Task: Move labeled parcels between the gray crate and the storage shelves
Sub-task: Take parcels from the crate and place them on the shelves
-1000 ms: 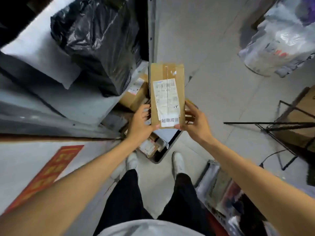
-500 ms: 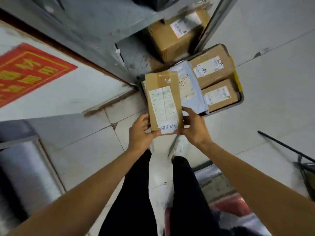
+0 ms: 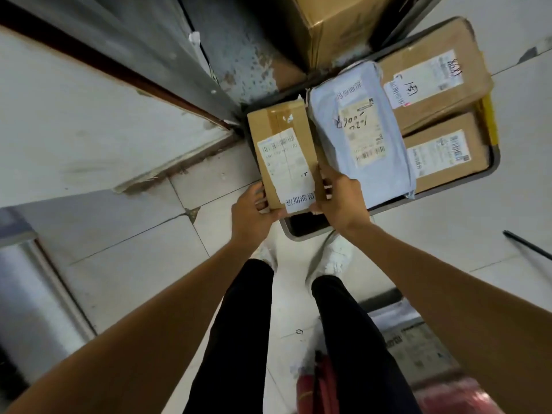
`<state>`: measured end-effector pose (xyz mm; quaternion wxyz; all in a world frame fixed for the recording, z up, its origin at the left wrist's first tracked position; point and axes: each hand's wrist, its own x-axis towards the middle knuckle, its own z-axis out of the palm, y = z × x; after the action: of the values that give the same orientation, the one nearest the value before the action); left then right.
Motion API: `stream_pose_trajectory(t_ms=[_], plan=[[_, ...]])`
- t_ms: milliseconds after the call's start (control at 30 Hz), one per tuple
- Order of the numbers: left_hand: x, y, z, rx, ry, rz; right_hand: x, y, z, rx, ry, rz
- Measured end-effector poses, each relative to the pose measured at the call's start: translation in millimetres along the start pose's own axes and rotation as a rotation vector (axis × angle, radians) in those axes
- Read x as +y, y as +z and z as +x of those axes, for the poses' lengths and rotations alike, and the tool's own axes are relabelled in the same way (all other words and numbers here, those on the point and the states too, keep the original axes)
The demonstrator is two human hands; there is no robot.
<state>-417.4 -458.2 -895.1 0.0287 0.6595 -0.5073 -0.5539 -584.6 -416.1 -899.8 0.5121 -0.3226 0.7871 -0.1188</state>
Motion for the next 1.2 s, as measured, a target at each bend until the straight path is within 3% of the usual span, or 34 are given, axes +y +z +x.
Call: stream_pose_trajectory(t_ms=[367, 867, 1200], plan=[[-25.0, 32.7, 60.5, 0.010, -0.019, -0.040, 10.8, 32.4, 65.3, 0.065, -0.057, -0.196], [-27.2, 28.8, 86.4, -0.078, 0.011, -0.009, 6.0, 32.8, 73.2, 0.107, -0.062, -0.290], [28.7, -14.3, 28.9, -0.158, 0.092, 0.266, -29.1, -13.3, 4.3, -0.043, 0.036, -0.470]])
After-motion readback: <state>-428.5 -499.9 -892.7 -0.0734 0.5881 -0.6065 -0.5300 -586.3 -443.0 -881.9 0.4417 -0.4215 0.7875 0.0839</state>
